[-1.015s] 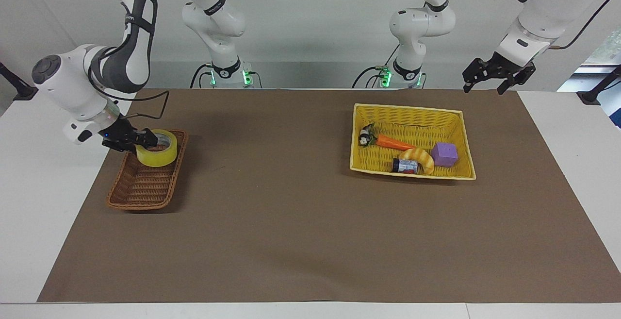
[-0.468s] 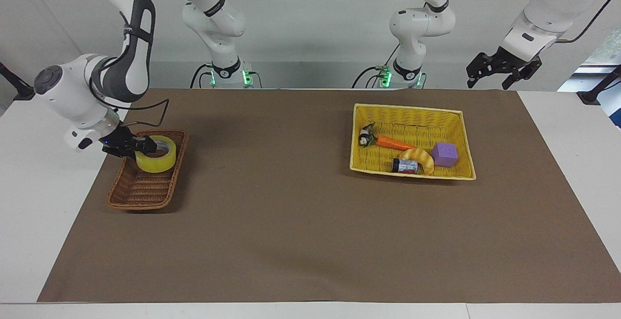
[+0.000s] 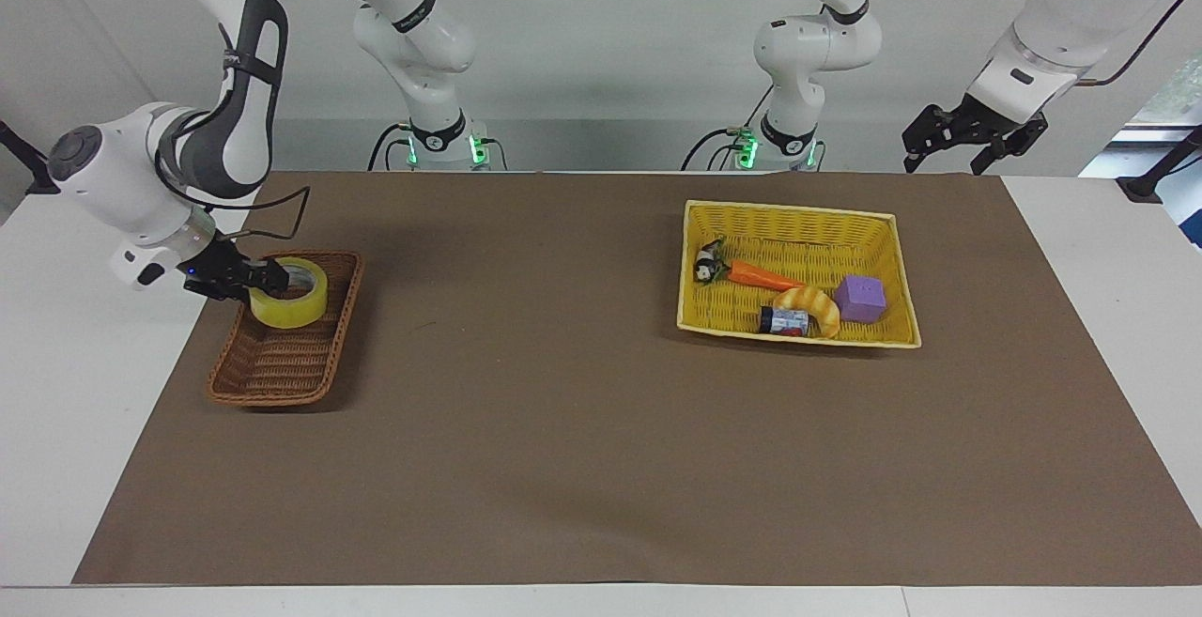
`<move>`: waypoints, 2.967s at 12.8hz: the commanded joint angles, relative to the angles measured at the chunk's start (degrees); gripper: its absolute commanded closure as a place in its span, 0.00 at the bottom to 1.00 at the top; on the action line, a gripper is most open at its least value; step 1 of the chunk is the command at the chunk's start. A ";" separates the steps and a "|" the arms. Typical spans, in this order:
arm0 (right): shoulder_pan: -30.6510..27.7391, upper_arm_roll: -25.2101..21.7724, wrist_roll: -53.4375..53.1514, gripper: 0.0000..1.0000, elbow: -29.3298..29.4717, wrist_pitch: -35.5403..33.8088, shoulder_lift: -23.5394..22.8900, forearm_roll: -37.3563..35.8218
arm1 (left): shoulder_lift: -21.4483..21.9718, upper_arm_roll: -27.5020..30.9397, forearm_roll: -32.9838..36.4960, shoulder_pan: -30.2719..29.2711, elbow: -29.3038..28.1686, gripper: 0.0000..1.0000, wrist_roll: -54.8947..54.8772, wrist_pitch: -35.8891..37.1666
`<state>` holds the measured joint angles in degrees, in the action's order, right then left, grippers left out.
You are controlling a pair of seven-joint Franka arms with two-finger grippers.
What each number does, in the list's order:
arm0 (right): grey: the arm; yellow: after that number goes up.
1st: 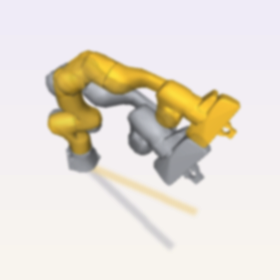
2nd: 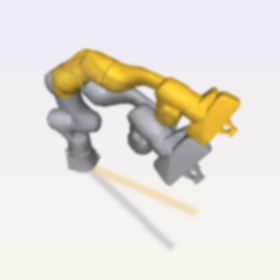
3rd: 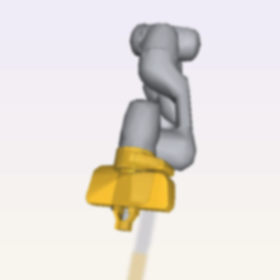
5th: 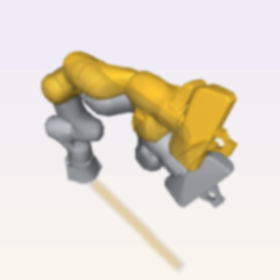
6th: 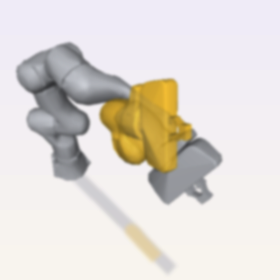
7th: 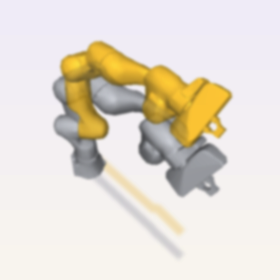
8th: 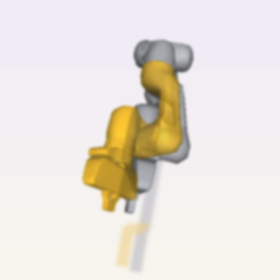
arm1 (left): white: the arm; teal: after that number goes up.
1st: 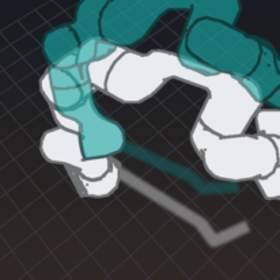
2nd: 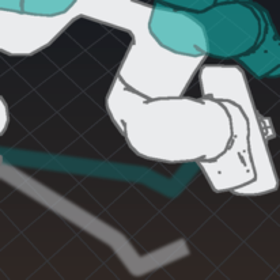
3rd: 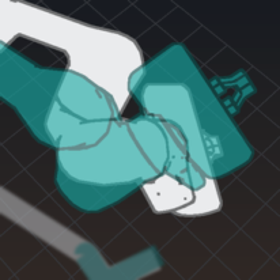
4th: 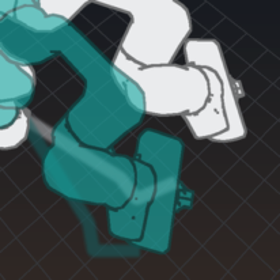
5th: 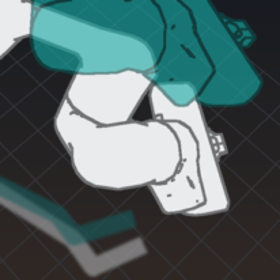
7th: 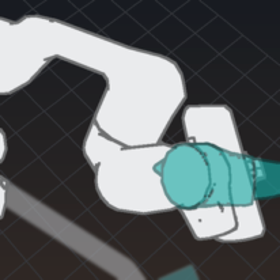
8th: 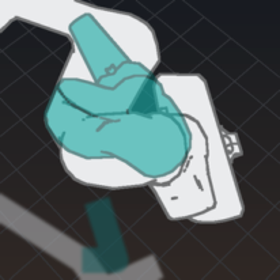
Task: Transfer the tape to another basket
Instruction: 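Lower the tape into the brown basket while the left gripper returns, then open the right gripper and lift it away from the tape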
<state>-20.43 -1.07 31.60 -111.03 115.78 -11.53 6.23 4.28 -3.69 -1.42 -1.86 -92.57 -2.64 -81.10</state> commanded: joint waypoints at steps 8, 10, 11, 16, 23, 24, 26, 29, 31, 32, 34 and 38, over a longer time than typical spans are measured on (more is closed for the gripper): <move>0.39 0.54 -2.49 0.36 0.90 0.40 -0.33 -1.13 | -0.58 -0.27 0.90 -0.34 1.43 0.00 0.54 1.47; 1.70 0.54 -4.60 0.32 1.17 1.46 -0.69 -0.78 | -0.58 -0.27 0.99 -0.34 1.43 0.00 0.54 1.47; 1.97 0.54 -5.31 0.19 1.17 2.42 -0.78 -0.69 | -0.58 -0.36 0.90 -0.34 1.43 0.00 0.54 1.47; 3.73 0.63 -6.99 0.00 1.78 3.75 -1.22 -0.25 | -0.58 -0.27 0.99 -0.34 1.43 0.00 0.54 1.47; 16.62 0.54 -29.61 0.00 2.84 0.06 2.82 -1.57 | -0.58 -0.36 0.99 -0.34 1.43 0.00 0.54 1.47; 19.09 0.54 -35.40 0.00 2.84 -0.29 3.52 -2.53 | -0.58 -0.27 0.99 -0.34 1.43 0.00 0.54 1.47; 24.53 0.54 -45.35 0.00 3.01 -1.43 5.54 -6.39 | -0.50 -0.27 0.99 -0.34 1.43 0.00 0.54 1.47; 25.97 0.54 -48.56 0.00 6.25 -7.30 9.93 -6.76 | -0.50 -0.27 0.99 -0.34 1.43 0.00 0.54 1.47; 25.09 -0.07 -47.51 0.00 11.60 -15.55 12.57 -6.76 | -0.58 -0.27 0.99 -0.34 1.43 0.00 0.54 1.47; 24.83 -0.25 -46.11 0.00 13.98 -19.07 13.63 -6.84 | -0.50 -0.27 0.90 -0.34 1.43 0.00 0.54 1.47; 24.21 -0.60 -44.61 0.00 18.63 -26.10 14.07 -6.93 | -0.50 -0.27 0.90 -0.34 1.43 0.00 0.54 1.47; 22.46 -1.48 -44.60 0.00 20.51 -29.73 17.41 -6.06 | -0.58 -0.27 0.99 -0.34 1.43 0.00 0.54 1.47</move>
<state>3.30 -2.25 -14.19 -90.50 87.20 5.17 0.39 4.28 -3.68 -1.42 -1.86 -92.57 -2.57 -81.05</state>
